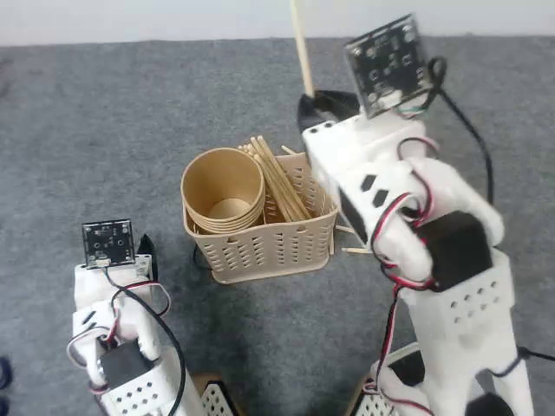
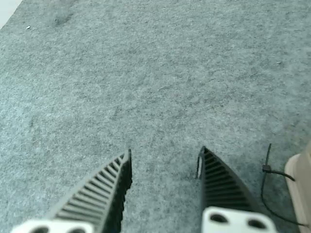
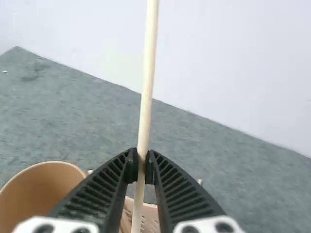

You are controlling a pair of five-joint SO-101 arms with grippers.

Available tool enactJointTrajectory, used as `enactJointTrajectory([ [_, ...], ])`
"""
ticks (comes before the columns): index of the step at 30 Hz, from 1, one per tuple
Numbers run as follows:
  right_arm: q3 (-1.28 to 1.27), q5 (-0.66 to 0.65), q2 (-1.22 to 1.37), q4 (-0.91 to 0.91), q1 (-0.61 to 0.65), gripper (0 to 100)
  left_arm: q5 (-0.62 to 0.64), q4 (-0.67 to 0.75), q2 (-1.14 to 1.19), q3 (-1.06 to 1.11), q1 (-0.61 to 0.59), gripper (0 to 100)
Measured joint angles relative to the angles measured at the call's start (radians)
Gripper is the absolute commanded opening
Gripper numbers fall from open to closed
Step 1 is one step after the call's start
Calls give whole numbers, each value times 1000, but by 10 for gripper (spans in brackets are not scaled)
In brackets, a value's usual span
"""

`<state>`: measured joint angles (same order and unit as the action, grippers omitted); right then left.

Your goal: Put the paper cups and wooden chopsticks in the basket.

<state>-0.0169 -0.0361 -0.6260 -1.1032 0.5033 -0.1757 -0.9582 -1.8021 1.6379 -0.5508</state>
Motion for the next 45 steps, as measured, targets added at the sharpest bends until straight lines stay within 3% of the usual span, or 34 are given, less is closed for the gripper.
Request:
enactJointTrajectory([
  [8, -655, 6, -370, 408, 57, 6, 0, 25, 0, 15, 0, 207],
  [17, -916, 6, -519, 459, 63, 7, 0, 25, 0, 15, 21, 207],
  [20, -922, 6, -520, 459, 63, 41, 0, 25, 0, 15, 23, 207],
  [24, -922, 6, -522, 459, 63, 229, 0, 25, 0, 15, 23, 207],
  [29, -922, 6, -522, 459, 63, 173, 0, 25, 0, 15, 23, 207],
  [36, -911, 6, -522, 448, 58, 170, 0, 25, 0, 15, 23, 207],
  [40, -720, 0, -497, 298, -77, 169, 0, 25, 0, 15, 23, 207],
  [45, -382, -127, -328, 51, -193, 166, 0, 25, 0, 15, 23, 207],
])
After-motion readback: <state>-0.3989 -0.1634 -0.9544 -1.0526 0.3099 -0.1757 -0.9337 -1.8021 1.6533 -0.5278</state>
